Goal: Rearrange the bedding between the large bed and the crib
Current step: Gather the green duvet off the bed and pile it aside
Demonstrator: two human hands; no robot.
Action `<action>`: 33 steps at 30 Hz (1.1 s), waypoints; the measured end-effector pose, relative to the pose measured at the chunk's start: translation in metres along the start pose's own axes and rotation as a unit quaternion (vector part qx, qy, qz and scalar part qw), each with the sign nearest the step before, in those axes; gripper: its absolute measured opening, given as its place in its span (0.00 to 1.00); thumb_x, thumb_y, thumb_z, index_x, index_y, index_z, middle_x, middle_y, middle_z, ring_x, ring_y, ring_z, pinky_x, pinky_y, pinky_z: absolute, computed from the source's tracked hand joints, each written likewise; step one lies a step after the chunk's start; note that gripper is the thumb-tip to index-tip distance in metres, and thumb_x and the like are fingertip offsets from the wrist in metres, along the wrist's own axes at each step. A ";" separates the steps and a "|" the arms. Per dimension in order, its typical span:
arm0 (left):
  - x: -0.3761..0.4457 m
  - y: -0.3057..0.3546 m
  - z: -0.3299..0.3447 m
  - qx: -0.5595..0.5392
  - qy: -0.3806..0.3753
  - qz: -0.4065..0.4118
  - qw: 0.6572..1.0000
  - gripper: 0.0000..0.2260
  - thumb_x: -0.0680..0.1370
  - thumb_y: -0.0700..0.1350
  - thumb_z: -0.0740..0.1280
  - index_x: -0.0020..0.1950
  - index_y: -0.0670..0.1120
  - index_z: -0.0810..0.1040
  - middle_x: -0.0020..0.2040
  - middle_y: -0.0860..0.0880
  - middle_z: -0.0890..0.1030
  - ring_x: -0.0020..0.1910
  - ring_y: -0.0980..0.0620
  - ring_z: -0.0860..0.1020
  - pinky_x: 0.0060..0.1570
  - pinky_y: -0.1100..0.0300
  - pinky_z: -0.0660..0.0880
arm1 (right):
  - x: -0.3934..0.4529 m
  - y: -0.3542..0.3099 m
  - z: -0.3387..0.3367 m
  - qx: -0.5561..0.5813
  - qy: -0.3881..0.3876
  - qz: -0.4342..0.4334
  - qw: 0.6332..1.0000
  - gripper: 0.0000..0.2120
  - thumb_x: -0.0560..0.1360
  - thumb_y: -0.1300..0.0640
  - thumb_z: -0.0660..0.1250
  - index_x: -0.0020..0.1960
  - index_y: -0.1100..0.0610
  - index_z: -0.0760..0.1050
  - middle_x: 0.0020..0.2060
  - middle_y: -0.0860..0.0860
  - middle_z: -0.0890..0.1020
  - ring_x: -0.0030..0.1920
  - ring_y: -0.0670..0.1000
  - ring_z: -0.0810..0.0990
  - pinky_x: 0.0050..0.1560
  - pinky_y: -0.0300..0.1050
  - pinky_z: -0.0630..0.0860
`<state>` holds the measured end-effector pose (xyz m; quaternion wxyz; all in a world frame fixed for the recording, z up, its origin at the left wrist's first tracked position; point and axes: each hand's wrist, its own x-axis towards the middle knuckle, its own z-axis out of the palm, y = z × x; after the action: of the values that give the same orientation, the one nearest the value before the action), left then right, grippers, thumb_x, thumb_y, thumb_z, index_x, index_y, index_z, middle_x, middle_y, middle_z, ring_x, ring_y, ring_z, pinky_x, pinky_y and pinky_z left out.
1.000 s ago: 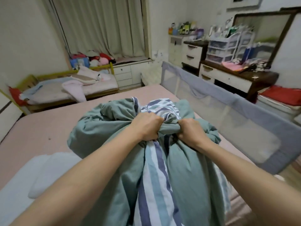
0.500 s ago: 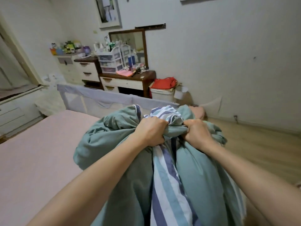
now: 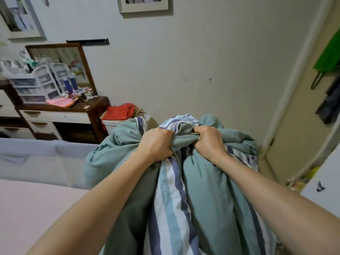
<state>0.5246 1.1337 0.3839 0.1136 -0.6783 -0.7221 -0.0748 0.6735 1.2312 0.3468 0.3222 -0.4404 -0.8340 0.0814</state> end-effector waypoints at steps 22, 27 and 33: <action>0.348 -0.252 0.116 0.062 -0.091 -0.082 0.991 0.11 0.69 0.48 0.68 0.49 0.47 0.76 0.50 0.43 0.80 0.48 0.41 0.78 0.41 0.55 0.68 | 0.402 0.025 0.247 0.041 -0.084 -0.070 0.993 0.06 0.64 0.62 0.64 0.39 0.56 0.77 0.34 0.56 0.80 0.39 0.61 0.77 0.37 0.46 0.75; 0.366 -0.332 0.125 0.064 -0.090 -0.204 0.973 0.10 0.70 0.52 0.68 0.45 0.49 0.72 0.48 0.43 0.80 0.46 0.41 0.78 0.40 0.56 0.67 | 0.489 -0.029 0.321 0.072 -0.133 -0.186 0.971 0.09 0.64 0.61 0.66 0.44 0.55 0.78 0.38 0.57 0.82 0.44 0.63 0.79 0.38 0.46 0.74; 0.389 -0.404 0.122 0.107 -0.082 -0.373 0.918 0.10 0.71 0.53 0.68 0.44 0.48 0.73 0.44 0.44 0.79 0.42 0.42 0.78 0.38 0.57 0.69 | 0.583 -0.101 0.398 0.156 -0.202 -0.339 0.906 0.11 0.65 0.62 0.67 0.46 0.54 0.80 0.39 0.54 0.83 0.44 0.60 0.78 0.40 0.46 0.74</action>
<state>0.0935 1.5126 0.3881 0.0901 -0.3469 -0.9333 0.0219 0.1266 1.6888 0.3503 0.2194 -0.0497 -0.9568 0.1840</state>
